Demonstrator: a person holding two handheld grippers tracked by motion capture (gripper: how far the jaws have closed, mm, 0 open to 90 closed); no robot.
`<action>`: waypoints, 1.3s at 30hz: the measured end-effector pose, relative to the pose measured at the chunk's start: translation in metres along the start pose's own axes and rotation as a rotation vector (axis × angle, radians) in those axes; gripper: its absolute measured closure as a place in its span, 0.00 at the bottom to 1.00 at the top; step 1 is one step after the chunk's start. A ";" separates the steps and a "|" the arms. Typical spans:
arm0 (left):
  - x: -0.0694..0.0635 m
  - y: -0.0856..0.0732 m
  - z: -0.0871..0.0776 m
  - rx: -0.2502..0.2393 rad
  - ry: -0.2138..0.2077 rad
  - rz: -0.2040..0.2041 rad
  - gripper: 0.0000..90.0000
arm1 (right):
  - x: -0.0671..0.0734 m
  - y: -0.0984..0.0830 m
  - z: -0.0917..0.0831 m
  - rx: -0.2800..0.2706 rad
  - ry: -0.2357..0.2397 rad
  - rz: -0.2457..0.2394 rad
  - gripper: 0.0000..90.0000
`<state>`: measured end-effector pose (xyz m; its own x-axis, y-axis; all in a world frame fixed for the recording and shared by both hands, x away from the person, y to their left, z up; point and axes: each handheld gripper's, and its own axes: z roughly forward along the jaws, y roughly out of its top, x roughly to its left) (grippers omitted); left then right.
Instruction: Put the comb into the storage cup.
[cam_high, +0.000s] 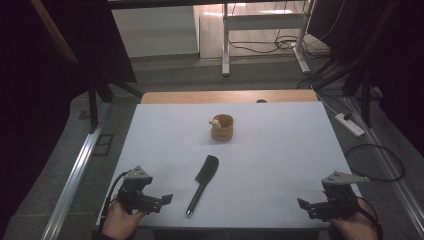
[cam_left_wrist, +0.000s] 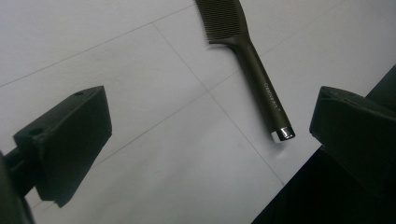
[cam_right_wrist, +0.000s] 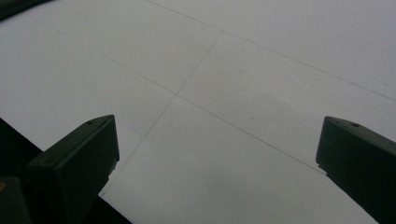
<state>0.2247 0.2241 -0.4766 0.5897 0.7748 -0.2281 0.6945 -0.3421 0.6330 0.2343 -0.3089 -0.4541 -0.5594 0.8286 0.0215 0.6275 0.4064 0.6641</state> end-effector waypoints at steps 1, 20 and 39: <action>-0.001 0.002 0.002 0.006 -0.001 0.007 0.00 | 0.000 0.000 0.000 0.000 0.000 -0.001 0.00; -0.012 0.026 0.026 0.062 -0.063 0.083 0.00 | 0.001 0.000 0.001 0.007 0.001 -0.005 0.00; -0.030 0.053 0.058 0.117 -0.112 0.156 0.03 | 0.002 0.001 0.002 0.023 -0.006 -0.023 0.00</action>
<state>0.2678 0.1516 -0.4794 0.7314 0.6460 -0.2183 0.6301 -0.5177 0.5788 0.2347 -0.3058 -0.4551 -0.5703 0.8215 0.0017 0.6270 0.4339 0.6470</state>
